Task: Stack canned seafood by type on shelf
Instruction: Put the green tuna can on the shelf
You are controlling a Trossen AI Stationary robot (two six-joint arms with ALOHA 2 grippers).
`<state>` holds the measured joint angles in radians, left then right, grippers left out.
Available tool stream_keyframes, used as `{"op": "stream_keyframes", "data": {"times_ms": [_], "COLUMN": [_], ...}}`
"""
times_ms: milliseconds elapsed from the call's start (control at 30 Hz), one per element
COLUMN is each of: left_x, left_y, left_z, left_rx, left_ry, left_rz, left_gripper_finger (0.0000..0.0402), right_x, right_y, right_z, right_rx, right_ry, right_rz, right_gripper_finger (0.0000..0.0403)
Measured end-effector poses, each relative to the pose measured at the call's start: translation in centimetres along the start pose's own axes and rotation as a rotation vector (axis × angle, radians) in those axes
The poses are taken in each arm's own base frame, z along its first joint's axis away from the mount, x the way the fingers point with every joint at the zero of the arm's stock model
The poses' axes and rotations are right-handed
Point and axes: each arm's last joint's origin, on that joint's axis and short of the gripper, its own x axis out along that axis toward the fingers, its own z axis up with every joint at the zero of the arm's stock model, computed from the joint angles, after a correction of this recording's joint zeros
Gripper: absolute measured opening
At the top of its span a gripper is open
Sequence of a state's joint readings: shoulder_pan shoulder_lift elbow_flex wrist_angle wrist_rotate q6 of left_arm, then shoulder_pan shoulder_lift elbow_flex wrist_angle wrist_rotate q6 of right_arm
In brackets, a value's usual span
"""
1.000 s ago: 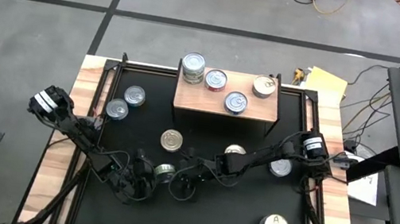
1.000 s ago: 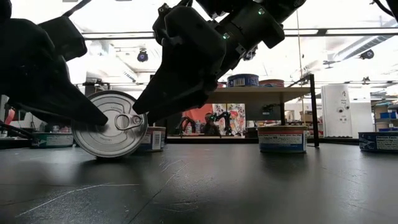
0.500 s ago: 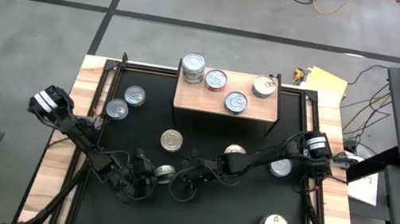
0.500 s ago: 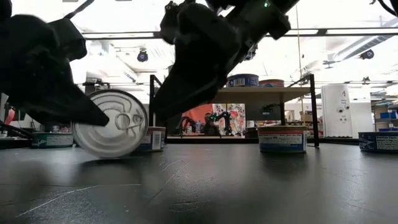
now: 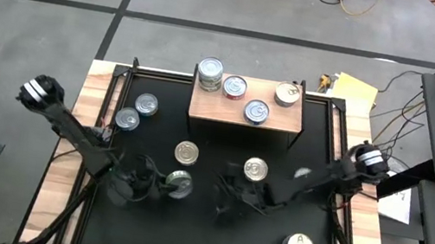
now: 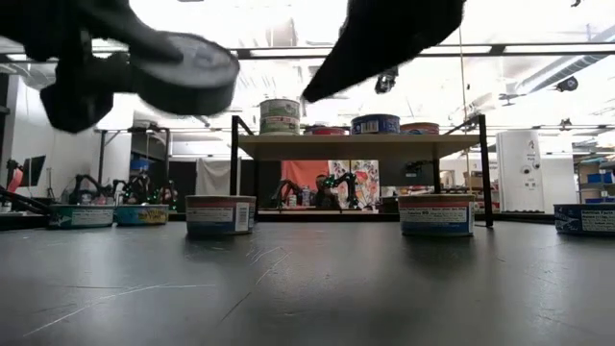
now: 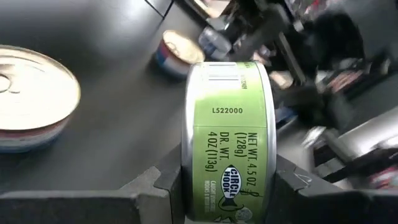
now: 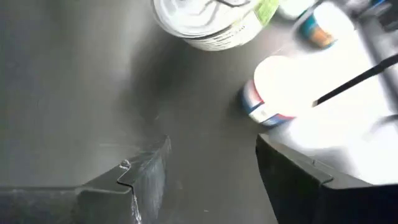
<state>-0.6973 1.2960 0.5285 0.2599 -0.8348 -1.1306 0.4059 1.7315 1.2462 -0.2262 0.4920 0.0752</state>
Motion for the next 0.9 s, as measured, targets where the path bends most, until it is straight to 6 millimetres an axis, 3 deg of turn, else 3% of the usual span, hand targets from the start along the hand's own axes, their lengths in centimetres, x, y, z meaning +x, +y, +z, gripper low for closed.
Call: {"op": "stream_keyframes", "data": {"times_ms": [233, 400, 600, 900], "left_x": [-1.1, -0.9, -0.4, 0.3], "left_y": [-1.3, -2.5, -2.4, -2.3], "left_z": [2.7, 4.2, 4.7, 5.1], "left_rx": [-0.167, -0.299, -0.334, -0.423], "left_ry": [0.014, 0.092, 0.099, 0.079], "left_rz": [-0.145, -0.350, -0.370, -0.373], "left_gripper_finger": [0.0119, 0.0119, 0.0118, 0.0120], "right_x": [-4.0, -5.7, -6.4, -6.4], "right_y": [2.7, 4.1, 4.4, 4.4], "right_z": [0.6, 2.7, 4.4, 5.2], "right_rx": [-0.290, -0.555, -0.746, -0.947], "right_ry": [-0.116, -0.241, -0.329, -0.311], "right_rz": [-0.186, -0.248, -0.321, -0.365], "right_gripper_finger": [0.0219, 0.0219, 0.0219, 0.0219]}}
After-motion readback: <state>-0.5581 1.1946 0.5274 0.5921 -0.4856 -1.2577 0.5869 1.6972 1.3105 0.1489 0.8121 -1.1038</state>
